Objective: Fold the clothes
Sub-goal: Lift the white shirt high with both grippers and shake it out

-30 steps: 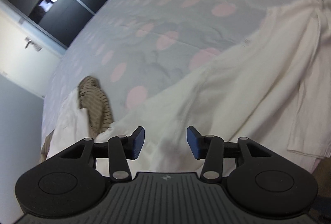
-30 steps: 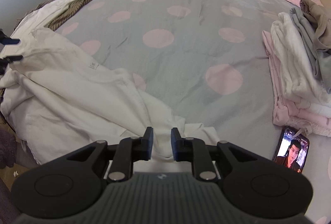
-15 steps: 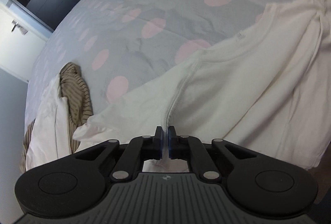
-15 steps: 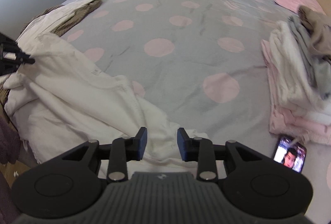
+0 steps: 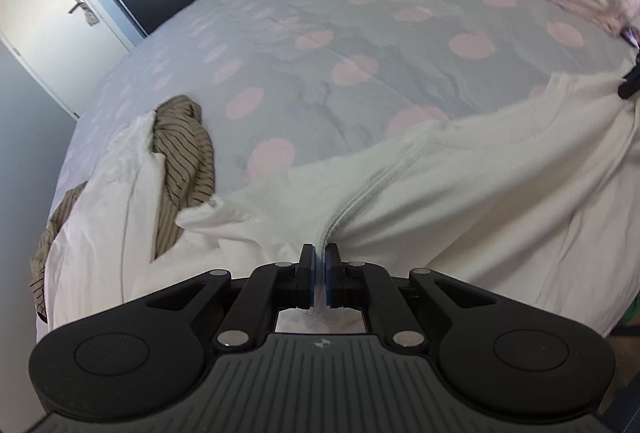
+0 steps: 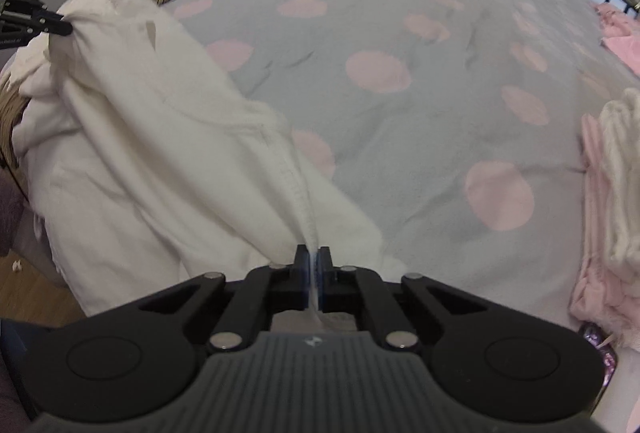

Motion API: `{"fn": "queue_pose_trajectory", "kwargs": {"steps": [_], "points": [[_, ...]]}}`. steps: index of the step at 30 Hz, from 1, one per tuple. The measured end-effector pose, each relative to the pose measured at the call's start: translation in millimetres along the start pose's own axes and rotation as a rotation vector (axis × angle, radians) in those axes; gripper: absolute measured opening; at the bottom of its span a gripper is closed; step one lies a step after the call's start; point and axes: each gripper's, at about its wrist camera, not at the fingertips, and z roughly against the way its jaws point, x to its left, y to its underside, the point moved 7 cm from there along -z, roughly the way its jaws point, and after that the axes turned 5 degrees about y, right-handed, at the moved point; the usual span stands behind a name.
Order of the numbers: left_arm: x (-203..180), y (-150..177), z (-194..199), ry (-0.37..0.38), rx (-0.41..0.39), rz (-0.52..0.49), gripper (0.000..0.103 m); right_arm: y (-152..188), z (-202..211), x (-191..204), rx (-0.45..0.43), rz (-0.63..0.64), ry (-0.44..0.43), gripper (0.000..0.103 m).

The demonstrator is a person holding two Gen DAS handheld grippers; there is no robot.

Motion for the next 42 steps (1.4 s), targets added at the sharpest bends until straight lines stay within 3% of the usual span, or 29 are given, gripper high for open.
{"fn": "queue_pose_trajectory", "kwargs": {"steps": [7, 13, 16, 20, 23, 28, 42], "points": [[48.1, -61.5, 80.7, -0.04, -0.286, 0.186, 0.003, -72.0, 92.8, -21.1, -0.31, -0.023, 0.241, 0.003], [79.0, -138.0, 217.8, -0.201, -0.573, 0.147, 0.002, -145.2, 197.1, -21.2, -0.533, 0.031, 0.377, 0.003], [86.3, -160.8, 297.0, -0.275, -0.697, 0.118, 0.002, -174.6, 259.2, -13.6, -0.655, 0.056, 0.44, 0.003], [67.7, -170.2, 391.1, -0.316, -0.851, 0.066, 0.002, -195.2, 361.0, -7.1, -0.892, 0.026, 0.593, 0.003], [50.2, -164.7, 436.3, -0.351, -0.924, 0.044, 0.002, -198.4, 423.8, -1.9, -1.035, -0.026, 0.665, 0.003], [56.1, -141.8, 472.1, -0.431, -0.997, 0.117, 0.002, -196.0, 466.3, 39.0, -1.099, 0.047, 0.663, 0.003], [3.1, -72.8, 499.3, -0.351, -1.101, 0.057, 0.002, -102.9, 524.2, 77.9, -1.248, 0.022, 0.797, 0.004]]}}
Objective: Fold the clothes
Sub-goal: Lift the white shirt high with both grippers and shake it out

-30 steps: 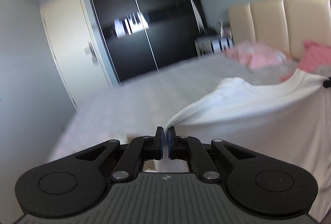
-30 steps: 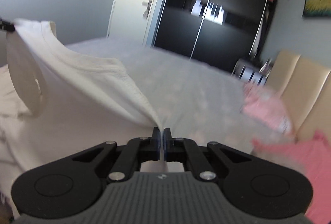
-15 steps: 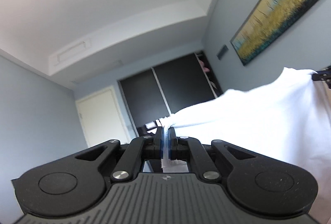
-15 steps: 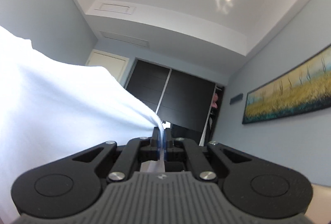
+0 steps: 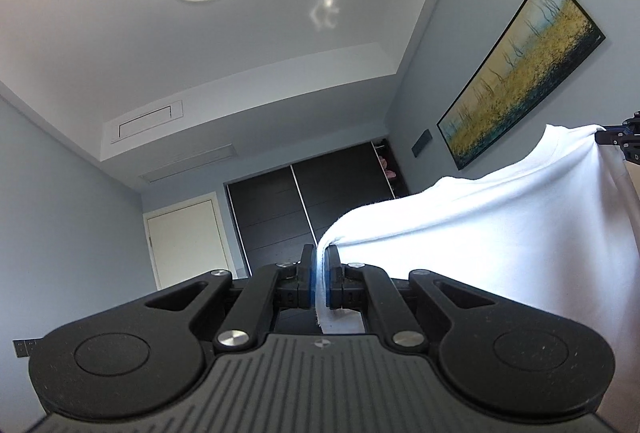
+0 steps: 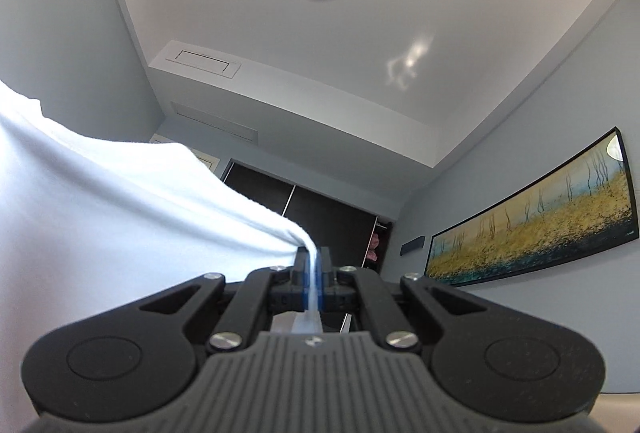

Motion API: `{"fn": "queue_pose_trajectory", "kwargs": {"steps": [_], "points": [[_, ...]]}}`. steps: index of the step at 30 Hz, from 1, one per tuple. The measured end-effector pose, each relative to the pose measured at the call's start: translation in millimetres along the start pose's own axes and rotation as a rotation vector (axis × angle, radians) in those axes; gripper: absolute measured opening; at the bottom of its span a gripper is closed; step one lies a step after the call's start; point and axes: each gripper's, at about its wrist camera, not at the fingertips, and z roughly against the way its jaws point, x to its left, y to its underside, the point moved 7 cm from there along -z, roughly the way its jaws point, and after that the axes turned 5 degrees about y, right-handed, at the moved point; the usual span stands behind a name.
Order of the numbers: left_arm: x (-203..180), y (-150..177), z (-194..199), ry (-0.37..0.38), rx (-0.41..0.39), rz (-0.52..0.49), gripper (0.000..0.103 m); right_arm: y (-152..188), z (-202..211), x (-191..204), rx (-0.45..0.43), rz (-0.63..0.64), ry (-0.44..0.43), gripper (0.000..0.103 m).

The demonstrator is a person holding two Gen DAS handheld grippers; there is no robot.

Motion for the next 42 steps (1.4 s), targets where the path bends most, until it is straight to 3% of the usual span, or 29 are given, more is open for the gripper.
{"fn": "queue_pose_trajectory", "kwargs": {"steps": [4, 8, 14, 18, 22, 26, 34, 42], "points": [[2.6, 1.2, 4.3, 0.005, -0.003, 0.007, 0.003, -4.3, 11.1, 4.3, -0.012, 0.017, -0.012, 0.004], [7.8, 15.0, -12.0, 0.011, 0.046, 0.02, 0.002, 8.5, -5.4, 8.3, 0.026, 0.017, -0.042, 0.004], [7.8, 75.3, -85.8, 0.052, 0.221, 0.044, 0.003, 70.3, -63.1, 38.1, 0.157, 0.017, -0.076, 0.004], [2.7, 125.1, -146.6, 0.062, 0.316, 0.016, 0.003, 120.3, -107.1, 63.4, 0.257, 0.022, -0.094, 0.004], [-1.1, 176.5, -212.7, 0.077, 0.414, 0.051, 0.003, 170.2, -150.5, 88.7, 0.356, 0.026, -0.112, 0.004], [-4.7, 246.2, -279.5, 0.084, 0.533, 0.094, 0.003, 237.9, -201.7, 119.5, 0.469, 0.019, -0.135, 0.004], [-29.6, 400.0, -381.3, 0.123, 0.734, 0.066, 0.003, 398.8, -283.0, 191.1, 0.712, 0.092, -0.175, 0.004], [-60.7, 555.9, -418.4, 0.194, 0.935, 0.082, 0.003, 568.4, -314.5, 252.9, 0.949, 0.17, -0.238, 0.004]]}}
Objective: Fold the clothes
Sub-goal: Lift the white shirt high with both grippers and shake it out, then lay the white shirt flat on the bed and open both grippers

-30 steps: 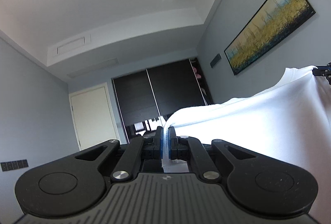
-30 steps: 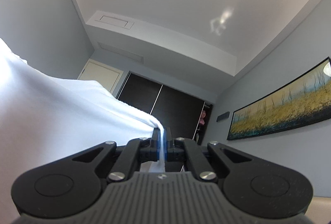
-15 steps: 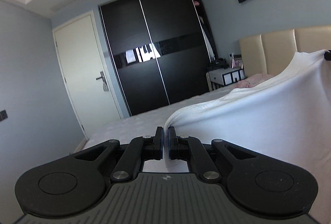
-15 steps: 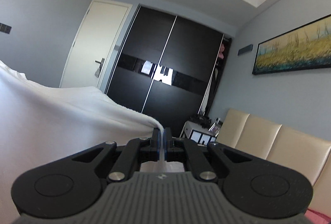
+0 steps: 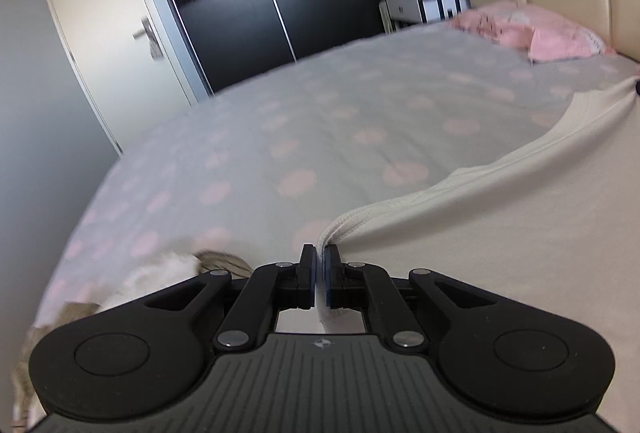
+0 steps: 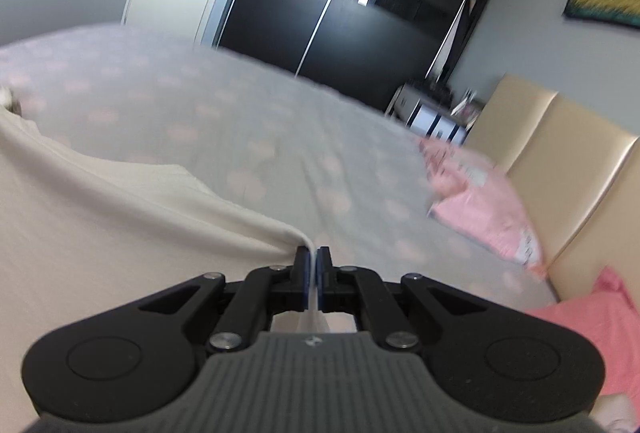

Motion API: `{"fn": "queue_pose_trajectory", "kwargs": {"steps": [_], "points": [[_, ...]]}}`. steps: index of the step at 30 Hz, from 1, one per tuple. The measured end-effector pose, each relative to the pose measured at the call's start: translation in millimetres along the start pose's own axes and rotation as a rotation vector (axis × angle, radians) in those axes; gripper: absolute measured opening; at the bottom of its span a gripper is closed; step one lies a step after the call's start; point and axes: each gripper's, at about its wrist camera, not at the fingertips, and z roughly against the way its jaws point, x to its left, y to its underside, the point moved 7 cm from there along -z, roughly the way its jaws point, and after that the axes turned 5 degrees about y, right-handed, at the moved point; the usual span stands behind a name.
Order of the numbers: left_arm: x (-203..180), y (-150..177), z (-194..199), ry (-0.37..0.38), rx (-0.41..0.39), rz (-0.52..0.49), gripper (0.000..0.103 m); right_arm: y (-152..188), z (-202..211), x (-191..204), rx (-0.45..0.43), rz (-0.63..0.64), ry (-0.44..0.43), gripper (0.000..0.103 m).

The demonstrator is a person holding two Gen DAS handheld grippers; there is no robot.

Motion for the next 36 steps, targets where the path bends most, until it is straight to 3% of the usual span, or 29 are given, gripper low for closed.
{"fn": "queue_pose_trajectory", "kwargs": {"steps": [5, 10, 14, 16, 18, 19, 22, 24, 29, 32, 33, 35, 36], "points": [[-12.4, 30.9, -69.8, 0.043, 0.131, -0.009, 0.003, 52.5, -64.5, 31.8, 0.139, 0.02, -0.05, 0.004], [-16.1, 51.7, -110.3, 0.087, 0.232, -0.008, 0.006, 59.2, -82.2, 31.6, 0.189, 0.021, -0.117, 0.004], [-9.6, 48.0, -112.2, 0.136, 0.279, 0.023, 0.007, 62.4, -92.6, 29.9, 0.223, 0.02, -0.172, 0.006], [-3.8, 39.0, -101.2, 0.168, 0.247, 0.038, 0.016, 64.0, -97.7, 29.0, 0.24, 0.02, -0.199, 0.009], [1.1, 29.2, -88.2, 0.207, 0.21, 0.048, 0.03, 63.5, -100.7, 26.5, 0.252, 0.011, -0.232, 0.035], [2.5, 24.5, -81.5, 0.232, 0.198, 0.05, 0.038, 58.9, -97.2, 22.5, 0.245, -0.007, -0.258, 0.037], [2.1, 9.3, -70.7, 0.312, 0.14, 0.087, 0.044, 41.7, -85.1, 15.9, 0.191, -0.048, -0.312, 0.037], [-7.1, 3.4, -78.4, 0.332, 0.125, 0.098, 0.045, 30.9, -85.0, 18.5, 0.153, -0.088, -0.346, 0.037], [-39.9, 0.7, -110.4, 0.379, 0.151, 0.062, 0.045, 23.2, -105.2, 45.1, 0.178, -0.186, -0.431, 0.037], [-50.1, 4.0, -128.3, 0.4, 0.173, 0.092, 0.044, 27.5, -117.2, 61.2, 0.207, -0.203, -0.469, 0.037], [-52.4, 5.6, -131.8, 0.409, 0.18, 0.101, 0.041, 30.2, -121.1, 65.5, 0.219, -0.209, -0.482, 0.037], [-56.8, 8.4, -135.1, 0.433, 0.184, 0.1, 0.018, 35.5, -127.8, 73.2, 0.24, -0.221, -0.509, 0.032], [-58.5, 8.7, -134.5, 0.443, 0.174, 0.092, 0.016, 37.6, -128.7, 74.1, 0.238, -0.221, -0.513, 0.017]]}}
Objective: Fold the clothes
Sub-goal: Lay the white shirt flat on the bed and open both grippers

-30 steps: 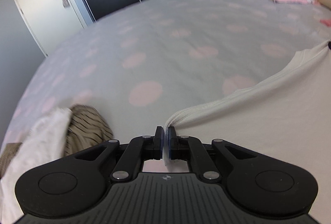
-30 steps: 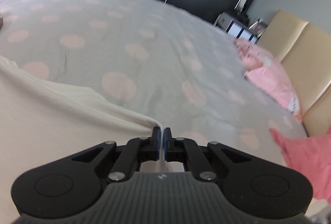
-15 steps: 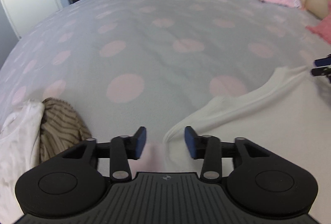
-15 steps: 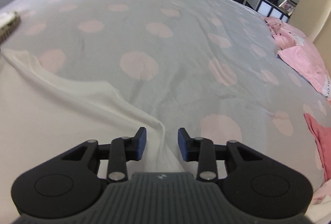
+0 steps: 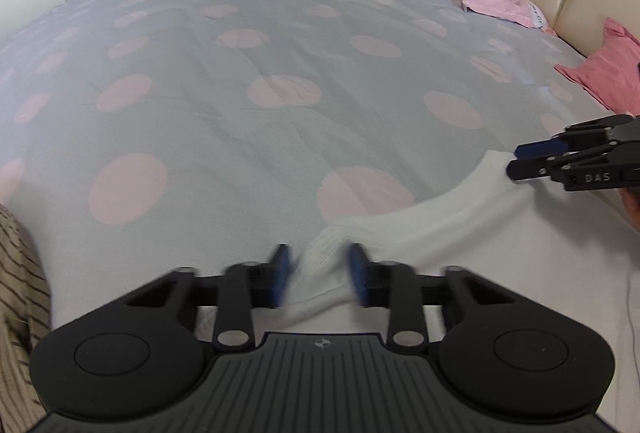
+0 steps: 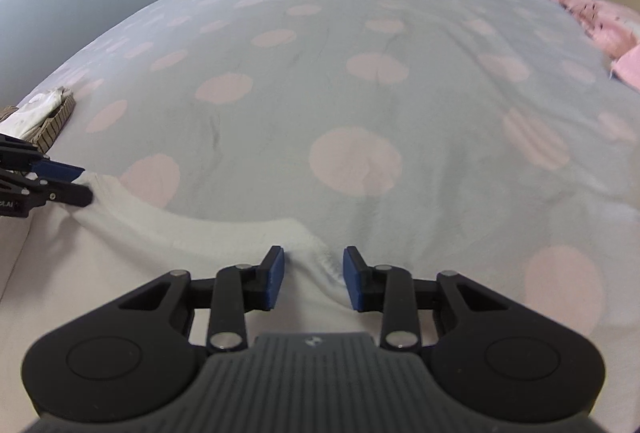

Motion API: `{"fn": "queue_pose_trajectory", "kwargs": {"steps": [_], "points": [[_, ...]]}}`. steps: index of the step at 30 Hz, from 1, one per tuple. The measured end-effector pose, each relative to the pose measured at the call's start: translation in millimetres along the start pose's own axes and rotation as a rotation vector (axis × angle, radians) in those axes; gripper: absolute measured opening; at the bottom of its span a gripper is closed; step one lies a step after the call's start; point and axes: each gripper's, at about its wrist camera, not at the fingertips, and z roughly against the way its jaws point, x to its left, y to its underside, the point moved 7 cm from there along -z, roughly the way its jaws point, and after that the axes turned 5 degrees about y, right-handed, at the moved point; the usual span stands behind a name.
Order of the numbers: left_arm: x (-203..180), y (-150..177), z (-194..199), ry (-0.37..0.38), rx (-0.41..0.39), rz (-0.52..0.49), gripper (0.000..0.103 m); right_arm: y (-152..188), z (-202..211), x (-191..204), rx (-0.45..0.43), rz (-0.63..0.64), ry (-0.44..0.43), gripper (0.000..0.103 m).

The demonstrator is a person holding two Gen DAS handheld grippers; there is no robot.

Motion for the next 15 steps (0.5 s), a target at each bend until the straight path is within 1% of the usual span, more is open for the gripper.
{"fn": "queue_pose_trajectory", "kwargs": {"steps": [1, 2, 4, 5, 6, 8, 11, 14, 15], "points": [[-0.3, -1.0, 2.0, 0.001, -0.024, -0.007, 0.012, -0.3, 1.4, -1.1, -0.019, 0.005, 0.005, 0.011], [0.0, -2.5, 4.8, 0.001, -0.055, -0.013, 0.008, -2.3, 4.6, -2.4, -0.049, 0.008, 0.003, 0.01], [2.2, -6.1, 10.0, -0.002, -0.113, -0.012, 0.007, -5.4, 7.1, -0.6, -0.085, 0.028, 0.012, 0.009], [3.4, -7.2, 9.2, -0.012, -0.122, -0.009, 0.007, -6.8, 7.4, 1.3, -0.098, 0.041, 0.018, 0.009], [3.8, -7.8, 7.1, -0.024, -0.123, -0.011, 0.007, -8.1, 7.8, 3.2, -0.111, 0.054, 0.025, 0.009], [1.3, -4.8, -3.4, -0.054, -0.094, -0.034, 0.007, -9.2, 6.3, 7.1, -0.125, 0.081, 0.042, 0.008], [-0.1, 0.5, -16.2, -0.085, -0.072, -0.044, 0.008, -1.6, -5.7, 8.8, -0.098, 0.097, 0.068, 0.008], [-1.6, 2.0, -18.1, -0.102, -0.067, -0.061, 0.009, -2.5, -2.8, 6.4, -0.097, 0.082, 0.08, 0.01], [-1.2, 1.5, -17.3, -0.11, -0.064, -0.06, 0.01, -3.6, 0.6, 5.0, -0.098, 0.074, 0.087, 0.014]]}}
